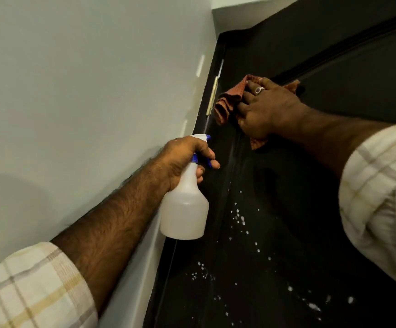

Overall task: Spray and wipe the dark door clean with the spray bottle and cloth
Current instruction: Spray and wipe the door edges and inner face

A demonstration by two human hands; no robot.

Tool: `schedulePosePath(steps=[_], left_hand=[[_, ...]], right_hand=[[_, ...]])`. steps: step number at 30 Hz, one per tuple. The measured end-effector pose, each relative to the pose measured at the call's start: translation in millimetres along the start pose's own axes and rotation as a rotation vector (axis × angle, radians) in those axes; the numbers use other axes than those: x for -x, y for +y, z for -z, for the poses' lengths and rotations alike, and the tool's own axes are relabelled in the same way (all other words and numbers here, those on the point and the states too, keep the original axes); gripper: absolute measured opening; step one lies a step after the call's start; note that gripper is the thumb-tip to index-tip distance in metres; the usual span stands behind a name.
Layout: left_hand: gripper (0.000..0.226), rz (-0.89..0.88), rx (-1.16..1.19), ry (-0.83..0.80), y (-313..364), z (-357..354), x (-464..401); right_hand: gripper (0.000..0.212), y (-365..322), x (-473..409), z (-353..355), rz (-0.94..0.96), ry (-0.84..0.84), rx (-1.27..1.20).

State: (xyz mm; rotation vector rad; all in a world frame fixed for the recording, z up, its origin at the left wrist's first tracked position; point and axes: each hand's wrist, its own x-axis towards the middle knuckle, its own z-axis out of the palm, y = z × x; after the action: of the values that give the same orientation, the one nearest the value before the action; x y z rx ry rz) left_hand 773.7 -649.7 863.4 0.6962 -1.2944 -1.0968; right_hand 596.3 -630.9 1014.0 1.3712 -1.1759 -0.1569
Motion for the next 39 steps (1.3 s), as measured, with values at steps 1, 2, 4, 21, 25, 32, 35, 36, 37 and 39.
schedulePosePath(steps=[1,2,4,21,25,32,35,36,37,39], left_hand=[[0.025,0.011,-0.003,0.023,-9.7,3.8,-0.5],[0.026,0.017,-0.010,0.038,-18.0,6.3,-0.3],[0.029,0.024,-0.018,0.068,-36.8,13.6,2.9],[0.022,0.028,-0.073,0.056,-101.4,56.2,76.4],[0.023,-0.013,0.005,0.085,-89.1,65.4,67.9],[0.027,0.005,0.010,0.074,-108.6,61.2,79.4],[0.023,0.010,0.029,0.077,-112.4,59.8,90.9],[0.021,0.020,0.034,0.067,-113.3,60.2,95.5],[0.021,0.028,0.035,0.059,-113.9,60.5,98.6],[0.022,0.030,0.023,0.043,-112.0,60.7,101.8]], right_hand=[[0.069,-13.7,-7.9,-3.7,-0.001,-0.006,-0.013],[0.069,-25.6,-12.4,-6.3,-0.006,-0.005,-0.022],[0.071,-54.2,-15.0,-13.2,0.035,-0.001,-0.018],[0.070,-136.0,48.7,-34.6,0.237,-0.044,-0.074],[0.071,-66.3,18.9,-11.3,-0.104,-0.012,-0.041],[0.093,-192.6,117.3,-41.7,-0.052,-0.071,0.006],[0.074,-234.2,166.8,-55.3,0.116,-0.068,-0.129],[0.072,-240.4,178.4,-56.6,0.156,-0.089,-0.147],[0.072,-241.4,184.9,-56.5,0.187,-0.108,-0.151],[0.069,-226.9,181.7,-54.0,0.208,-0.091,-0.126]])
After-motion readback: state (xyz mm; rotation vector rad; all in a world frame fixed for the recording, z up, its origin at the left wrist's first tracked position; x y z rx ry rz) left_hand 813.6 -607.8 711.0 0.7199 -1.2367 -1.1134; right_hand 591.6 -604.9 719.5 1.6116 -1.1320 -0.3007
